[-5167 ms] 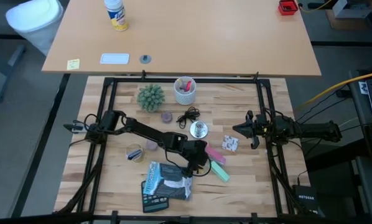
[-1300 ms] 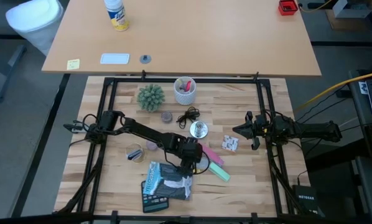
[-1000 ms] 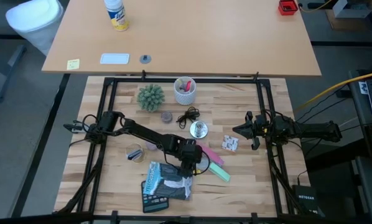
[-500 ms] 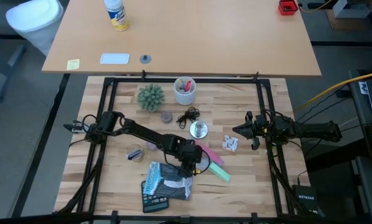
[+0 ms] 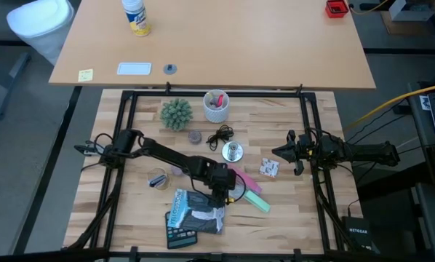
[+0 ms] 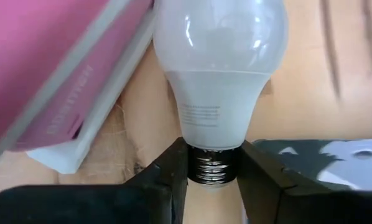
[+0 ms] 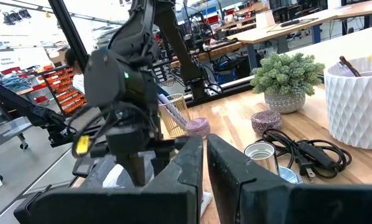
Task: Screw lightbulb
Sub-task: Insert the lightbulb into the lamp
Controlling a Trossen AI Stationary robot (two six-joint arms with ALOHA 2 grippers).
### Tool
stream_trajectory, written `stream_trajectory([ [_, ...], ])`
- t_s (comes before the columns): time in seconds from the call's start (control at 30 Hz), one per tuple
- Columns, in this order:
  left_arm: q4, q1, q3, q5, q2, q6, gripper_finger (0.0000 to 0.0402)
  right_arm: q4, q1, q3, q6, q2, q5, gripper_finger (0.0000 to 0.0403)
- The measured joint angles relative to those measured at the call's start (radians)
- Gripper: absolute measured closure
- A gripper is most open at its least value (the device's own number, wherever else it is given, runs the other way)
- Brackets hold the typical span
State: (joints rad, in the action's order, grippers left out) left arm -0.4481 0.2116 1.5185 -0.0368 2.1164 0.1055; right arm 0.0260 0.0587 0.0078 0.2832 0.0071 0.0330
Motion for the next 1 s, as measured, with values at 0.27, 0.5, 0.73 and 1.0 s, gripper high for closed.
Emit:
stream_trajectory([
  [0.27, -0.014, 0.008, 0.0, 0.001, -0.095, 0.064, 0.03, 0.001, 0.0, 0.0, 0.0, 0.0, 0.0, 0.0375],
  [0.5, 0.006, 0.011, 0.0, 0.025, -0.173, 0.105, 0.0301, 0.001, 0.0, 0.0, 0.0, 0.0, 0.0, 0.0375],
  [0.73, 0.05, 0.007, 0.0, 0.108, -0.215, 0.104, 0.0298, 0.001, 0.0, 0.0, 0.036, 0.0, 0.0, 0.0375],
  [1.0, 0.093, -0.03, 0.0, 0.237, -0.235, 0.111, 0.0298, 0.001, 0.0, 0.0, 0.038, 0.0, 0.0, 0.0375],
])
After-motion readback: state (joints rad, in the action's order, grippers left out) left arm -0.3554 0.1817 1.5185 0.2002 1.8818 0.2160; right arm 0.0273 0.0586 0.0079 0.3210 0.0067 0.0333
